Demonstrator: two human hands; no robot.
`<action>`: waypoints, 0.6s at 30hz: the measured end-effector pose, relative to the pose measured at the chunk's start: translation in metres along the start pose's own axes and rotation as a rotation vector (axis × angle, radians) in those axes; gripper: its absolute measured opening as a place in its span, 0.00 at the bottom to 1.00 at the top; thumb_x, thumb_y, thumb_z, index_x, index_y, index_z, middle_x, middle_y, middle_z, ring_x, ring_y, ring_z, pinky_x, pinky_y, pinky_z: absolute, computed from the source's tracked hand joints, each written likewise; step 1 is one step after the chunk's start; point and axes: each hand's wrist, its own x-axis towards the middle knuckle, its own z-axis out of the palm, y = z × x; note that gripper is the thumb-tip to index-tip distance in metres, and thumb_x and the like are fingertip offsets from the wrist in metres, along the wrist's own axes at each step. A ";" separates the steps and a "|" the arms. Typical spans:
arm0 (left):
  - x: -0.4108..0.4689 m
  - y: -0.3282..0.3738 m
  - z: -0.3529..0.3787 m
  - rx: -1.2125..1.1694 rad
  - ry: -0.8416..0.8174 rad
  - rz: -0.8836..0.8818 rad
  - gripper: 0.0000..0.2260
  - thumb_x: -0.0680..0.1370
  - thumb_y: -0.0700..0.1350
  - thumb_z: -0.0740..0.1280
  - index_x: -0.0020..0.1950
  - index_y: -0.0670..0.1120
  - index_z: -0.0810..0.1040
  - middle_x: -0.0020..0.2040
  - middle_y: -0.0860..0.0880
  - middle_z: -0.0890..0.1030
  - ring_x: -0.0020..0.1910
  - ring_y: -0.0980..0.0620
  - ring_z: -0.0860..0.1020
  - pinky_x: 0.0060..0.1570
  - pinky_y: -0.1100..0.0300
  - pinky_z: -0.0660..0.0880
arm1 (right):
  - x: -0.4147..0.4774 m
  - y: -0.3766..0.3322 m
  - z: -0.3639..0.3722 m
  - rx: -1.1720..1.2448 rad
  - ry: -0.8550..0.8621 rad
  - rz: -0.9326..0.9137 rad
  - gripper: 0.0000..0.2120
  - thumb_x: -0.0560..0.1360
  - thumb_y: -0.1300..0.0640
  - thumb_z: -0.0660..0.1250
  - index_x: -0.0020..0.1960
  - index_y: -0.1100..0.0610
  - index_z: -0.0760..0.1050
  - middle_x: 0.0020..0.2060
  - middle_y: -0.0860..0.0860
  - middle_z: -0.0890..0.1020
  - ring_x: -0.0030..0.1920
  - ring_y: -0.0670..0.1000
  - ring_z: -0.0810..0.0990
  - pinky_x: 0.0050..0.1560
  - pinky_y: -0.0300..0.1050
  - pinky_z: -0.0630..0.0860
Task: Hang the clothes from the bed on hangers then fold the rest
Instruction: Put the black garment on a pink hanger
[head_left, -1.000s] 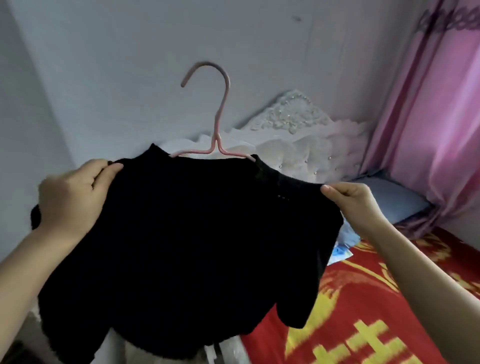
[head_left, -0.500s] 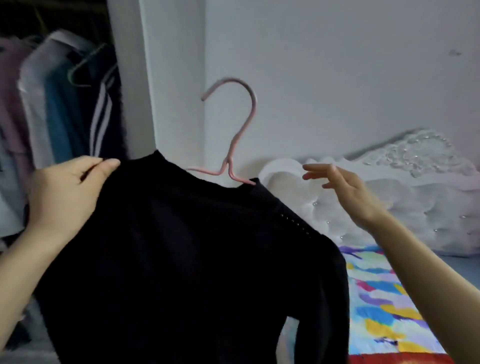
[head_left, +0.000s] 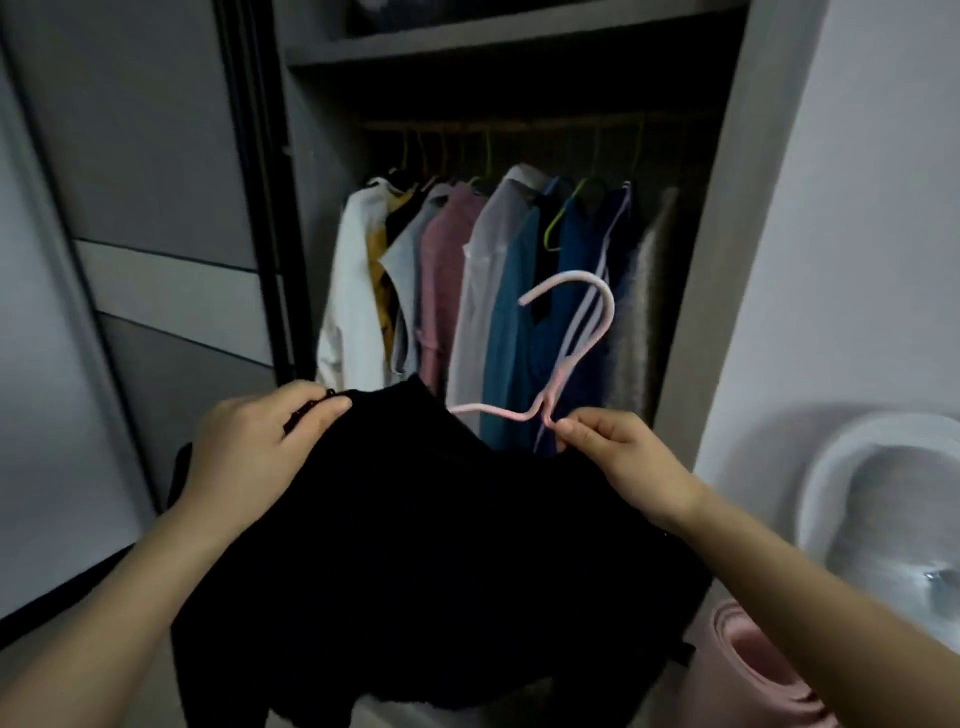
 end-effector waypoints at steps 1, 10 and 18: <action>-0.002 -0.014 -0.007 -0.006 -0.044 0.004 0.17 0.73 0.57 0.64 0.44 0.44 0.82 0.34 0.47 0.82 0.33 0.48 0.79 0.32 0.52 0.74 | 0.012 -0.002 0.010 0.055 0.028 0.008 0.14 0.77 0.55 0.61 0.33 0.55 0.73 0.21 0.43 0.69 0.22 0.39 0.65 0.25 0.31 0.61; -0.034 -0.156 -0.014 0.023 -0.327 -0.221 0.04 0.73 0.54 0.71 0.46 0.60 0.77 0.44 0.51 0.82 0.44 0.51 0.79 0.44 0.55 0.74 | 0.101 0.005 0.079 0.035 -0.010 0.054 0.18 0.76 0.52 0.64 0.35 0.66 0.74 0.24 0.53 0.67 0.22 0.45 0.63 0.23 0.36 0.60; 0.043 -0.231 0.031 0.161 -0.339 -0.266 0.19 0.77 0.51 0.66 0.66 0.48 0.74 0.56 0.49 0.78 0.59 0.48 0.71 0.58 0.53 0.68 | 0.221 0.021 0.080 0.062 0.047 0.082 0.18 0.76 0.54 0.65 0.29 0.57 0.69 0.21 0.51 0.64 0.18 0.44 0.59 0.20 0.35 0.54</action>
